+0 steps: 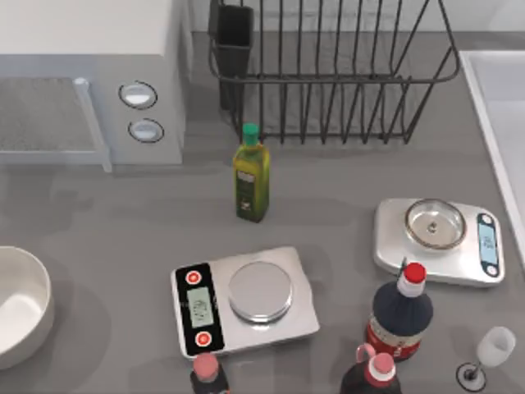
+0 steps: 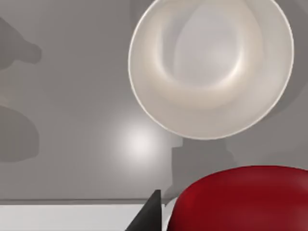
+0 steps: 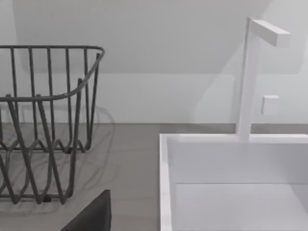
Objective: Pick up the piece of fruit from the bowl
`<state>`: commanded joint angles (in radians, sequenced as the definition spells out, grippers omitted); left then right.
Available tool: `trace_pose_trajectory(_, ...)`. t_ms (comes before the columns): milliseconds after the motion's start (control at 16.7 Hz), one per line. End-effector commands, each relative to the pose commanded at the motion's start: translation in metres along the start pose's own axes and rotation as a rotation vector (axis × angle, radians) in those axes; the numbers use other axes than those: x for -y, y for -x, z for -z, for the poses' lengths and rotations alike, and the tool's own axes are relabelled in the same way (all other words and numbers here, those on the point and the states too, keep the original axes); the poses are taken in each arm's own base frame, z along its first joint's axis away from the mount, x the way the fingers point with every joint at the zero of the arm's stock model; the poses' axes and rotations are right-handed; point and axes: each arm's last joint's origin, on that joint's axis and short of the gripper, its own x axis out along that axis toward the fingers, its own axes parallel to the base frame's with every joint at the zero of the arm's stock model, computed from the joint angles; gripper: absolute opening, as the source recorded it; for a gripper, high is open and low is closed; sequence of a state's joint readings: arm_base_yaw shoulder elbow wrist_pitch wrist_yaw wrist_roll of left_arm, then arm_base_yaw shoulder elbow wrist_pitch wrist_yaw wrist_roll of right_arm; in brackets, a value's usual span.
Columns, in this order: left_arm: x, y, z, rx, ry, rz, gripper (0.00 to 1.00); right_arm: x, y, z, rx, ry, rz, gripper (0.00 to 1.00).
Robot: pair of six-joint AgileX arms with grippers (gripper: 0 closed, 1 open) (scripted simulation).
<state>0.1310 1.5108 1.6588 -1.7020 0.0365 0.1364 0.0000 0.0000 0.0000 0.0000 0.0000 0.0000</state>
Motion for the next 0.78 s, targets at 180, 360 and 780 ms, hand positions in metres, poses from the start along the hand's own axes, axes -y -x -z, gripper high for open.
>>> trace_pose_trajectory(180,0.001,0.010,0.006,0.010,0.000,-0.001,0.00,0.000,0.000,0.000,0.000,0.000,0.000,1.00)
trace_pose_trajectory(360,0.000,0.009,0.005,0.006,0.002,-0.002,0.00,0.000,0.000,0.000,0.000,0.000,0.000,1.00)
trace_pose_trajectory(780,0.056,-0.012,-0.059,-0.018,0.001,-0.008,0.00,0.000,0.000,0.000,0.000,0.000,0.000,1.00)
